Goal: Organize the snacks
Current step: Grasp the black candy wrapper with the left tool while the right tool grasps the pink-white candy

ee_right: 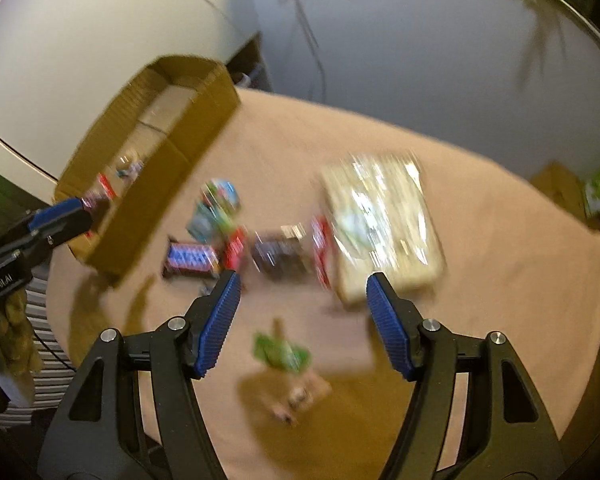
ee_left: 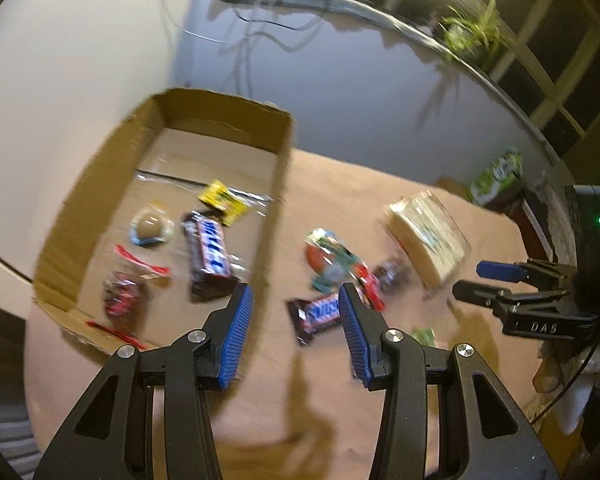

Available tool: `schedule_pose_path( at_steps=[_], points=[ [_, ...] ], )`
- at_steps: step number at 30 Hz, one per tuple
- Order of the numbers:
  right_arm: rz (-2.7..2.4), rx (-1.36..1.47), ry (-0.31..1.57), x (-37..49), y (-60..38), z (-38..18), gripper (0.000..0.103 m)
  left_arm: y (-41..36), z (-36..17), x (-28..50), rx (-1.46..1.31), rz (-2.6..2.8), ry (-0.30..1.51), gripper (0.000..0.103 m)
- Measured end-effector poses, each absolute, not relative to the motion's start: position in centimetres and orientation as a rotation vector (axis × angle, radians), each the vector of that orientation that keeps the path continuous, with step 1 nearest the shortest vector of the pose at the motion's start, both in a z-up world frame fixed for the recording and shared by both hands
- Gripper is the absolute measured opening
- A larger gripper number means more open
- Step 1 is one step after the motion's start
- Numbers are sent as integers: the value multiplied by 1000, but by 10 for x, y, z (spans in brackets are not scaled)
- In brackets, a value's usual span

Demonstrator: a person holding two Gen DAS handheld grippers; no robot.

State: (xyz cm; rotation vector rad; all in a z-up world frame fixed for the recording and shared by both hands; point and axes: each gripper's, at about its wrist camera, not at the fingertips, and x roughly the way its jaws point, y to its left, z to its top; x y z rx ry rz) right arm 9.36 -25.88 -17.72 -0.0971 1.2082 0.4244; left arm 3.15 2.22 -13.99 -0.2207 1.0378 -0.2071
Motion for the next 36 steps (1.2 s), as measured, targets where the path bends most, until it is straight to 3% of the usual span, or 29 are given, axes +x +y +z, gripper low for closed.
schedule_pose_path(
  at_steps=[11,17,23,29,34,36],
  points=[
    [321,-3,1330,38,-292,-221,68,-30,-165,19,-167,-334,1138,43],
    [309,15,1359,27,-291,-232,68,-48,-186,19,-122,-349,1218,36],
    [317,38,1388,28,-285,-243,54,-57,-198,20,-106,-345,1258,35],
    [311,35,1398,30,-275,-249,51,-64,-205,25,-90,-336,1286,34],
    [295,-9,1394,33,-267,-252,43,-70,-208,26,-48,-322,1288,24],
    [288,-36,1390,34,-266,-253,33,-69,-208,26,-37,-317,1283,22]
  ],
)
